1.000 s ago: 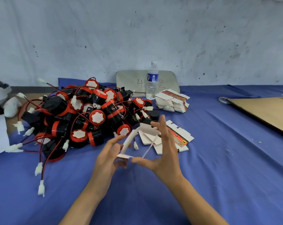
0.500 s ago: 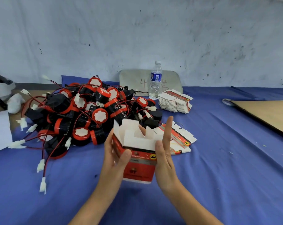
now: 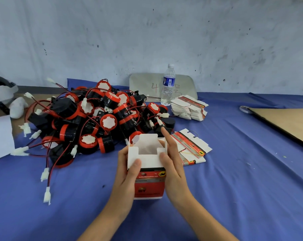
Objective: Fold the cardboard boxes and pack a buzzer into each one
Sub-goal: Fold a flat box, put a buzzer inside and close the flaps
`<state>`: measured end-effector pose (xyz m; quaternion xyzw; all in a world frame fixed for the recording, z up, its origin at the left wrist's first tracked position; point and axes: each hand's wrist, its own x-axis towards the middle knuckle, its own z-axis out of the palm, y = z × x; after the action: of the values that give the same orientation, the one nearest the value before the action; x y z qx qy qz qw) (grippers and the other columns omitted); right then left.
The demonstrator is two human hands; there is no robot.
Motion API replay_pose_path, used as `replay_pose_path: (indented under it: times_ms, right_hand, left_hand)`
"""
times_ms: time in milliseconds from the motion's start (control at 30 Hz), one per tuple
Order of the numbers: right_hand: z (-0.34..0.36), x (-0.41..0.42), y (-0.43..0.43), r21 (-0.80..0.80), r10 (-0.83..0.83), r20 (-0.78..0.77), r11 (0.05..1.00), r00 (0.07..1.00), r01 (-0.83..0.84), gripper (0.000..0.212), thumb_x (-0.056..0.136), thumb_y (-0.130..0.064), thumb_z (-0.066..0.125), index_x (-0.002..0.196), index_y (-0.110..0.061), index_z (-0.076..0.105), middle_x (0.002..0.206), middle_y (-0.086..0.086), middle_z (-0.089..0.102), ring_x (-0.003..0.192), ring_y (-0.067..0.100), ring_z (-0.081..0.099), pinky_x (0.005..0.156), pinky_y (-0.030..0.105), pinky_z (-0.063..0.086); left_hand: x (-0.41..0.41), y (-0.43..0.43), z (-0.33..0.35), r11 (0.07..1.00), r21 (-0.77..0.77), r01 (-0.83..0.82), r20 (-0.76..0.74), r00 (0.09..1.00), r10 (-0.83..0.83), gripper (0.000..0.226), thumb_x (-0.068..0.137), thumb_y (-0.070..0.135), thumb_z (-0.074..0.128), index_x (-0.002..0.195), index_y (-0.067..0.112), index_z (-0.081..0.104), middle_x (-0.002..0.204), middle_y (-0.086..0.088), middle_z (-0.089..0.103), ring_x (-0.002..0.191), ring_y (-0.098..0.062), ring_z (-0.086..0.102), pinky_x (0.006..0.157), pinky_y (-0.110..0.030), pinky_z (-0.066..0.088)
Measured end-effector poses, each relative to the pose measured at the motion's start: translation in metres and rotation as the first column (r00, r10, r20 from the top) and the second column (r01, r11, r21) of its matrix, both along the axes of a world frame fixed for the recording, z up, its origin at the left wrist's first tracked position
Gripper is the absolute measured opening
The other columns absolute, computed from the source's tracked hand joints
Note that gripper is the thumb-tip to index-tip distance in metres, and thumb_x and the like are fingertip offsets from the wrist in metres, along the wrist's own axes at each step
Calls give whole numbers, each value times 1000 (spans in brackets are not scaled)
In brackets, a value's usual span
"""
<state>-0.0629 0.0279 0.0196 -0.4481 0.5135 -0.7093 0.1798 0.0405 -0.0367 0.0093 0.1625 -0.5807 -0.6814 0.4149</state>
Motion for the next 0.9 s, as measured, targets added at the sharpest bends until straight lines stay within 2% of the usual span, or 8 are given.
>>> replay_pose_path:
  times_ms: [100, 200, 333, 467, 533, 667, 800, 900]
  right_hand:
    - [1, 3, 2, -3, -53, -89, 999, 995, 53, 51, 93, -14, 37, 138, -39, 37, 123, -33, 53, 117, -2, 52, 87, 13, 45]
    - [0, 6, 3, -65, -66, -73, 996, 995, 61, 56, 92, -9, 41, 135, -43, 34, 118, -22, 60, 98, 5, 62, 76, 21, 51]
    - [-2, 10, 1, -143, -211, -148, 971, 966, 191, 22, 91, -29, 52, 111, -36, 48, 107, -10, 64, 94, 20, 64, 76, 32, 53]
    - [-5, 9, -2, -101, -254, -231, 966, 939, 236, 6, 86, -34, 58, 91, -31, 62, 114, -21, 64, 107, 9, 63, 82, 23, 51]
    - [-5, 8, -2, -84, -249, -225, 968, 942, 236, 7, 85, -32, 59, 81, -28, 63, 106, -20, 67, 103, 3, 63, 78, 15, 48]
    - [-3, 6, -1, -57, -203, -26, 978, 979, 202, 31, 81, -37, 57, 73, -8, 63, 84, -14, 68, 77, -3, 63, 64, 8, 44]
    - [-1, 4, 0, 45, -220, 70, 975, 973, 218, 30, 89, -38, 46, 75, -24, 69, 90, -24, 67, 78, -1, 64, 63, 16, 49]
    - [3, 6, 2, -32, -163, 39, 986, 986, 165, 24, 94, -31, 43, 105, -39, 62, 89, -22, 64, 75, -3, 59, 65, 15, 48]
  left_hand:
    - [1, 0, 0, 1000, 0, 4, -29, 1000, -4, 29, 82, 35, 50, 101, 55, 57, 100, 13, 68, 87, -12, 70, 59, -23, 56]
    - [3, 0, 1, 1000, -7, -12, -46, 999, 12, 35, 82, 27, 50, 110, 48, 57, 104, 8, 68, 89, -16, 70, 59, -25, 56]
    - [4, -2, 7, 987, -114, -112, -61, 993, 106, 47, 88, 18, 46, 118, 53, 56, 120, 16, 63, 102, -9, 65, 71, -21, 55]
    - [7, -7, 5, 979, -134, -157, -25, 988, 155, 64, 98, 2, 43, 119, 60, 57, 129, 21, 60, 111, -10, 63, 78, -20, 54]
    - [7, -7, 4, 968, -172, -185, -17, 983, 185, 52, 93, 14, 48, 118, 59, 58, 128, 17, 62, 109, -11, 64, 77, -21, 55]
    - [5, -5, 2, 899, -338, -279, 13, 954, 301, 30, 85, 46, 53, 111, 50, 67, 128, 23, 60, 117, -3, 58, 82, -14, 52]
    - [3, -4, -1, 887, -363, -286, 28, 948, 317, 20, 78, 54, 58, 87, 41, 71, 128, 27, 56, 113, 0, 59, 74, -21, 56]
    - [4, -6, -2, 872, -392, -293, 43, 941, 336, 19, 78, 56, 57, 82, 41, 70, 128, 28, 56, 112, -1, 59, 75, -29, 57]
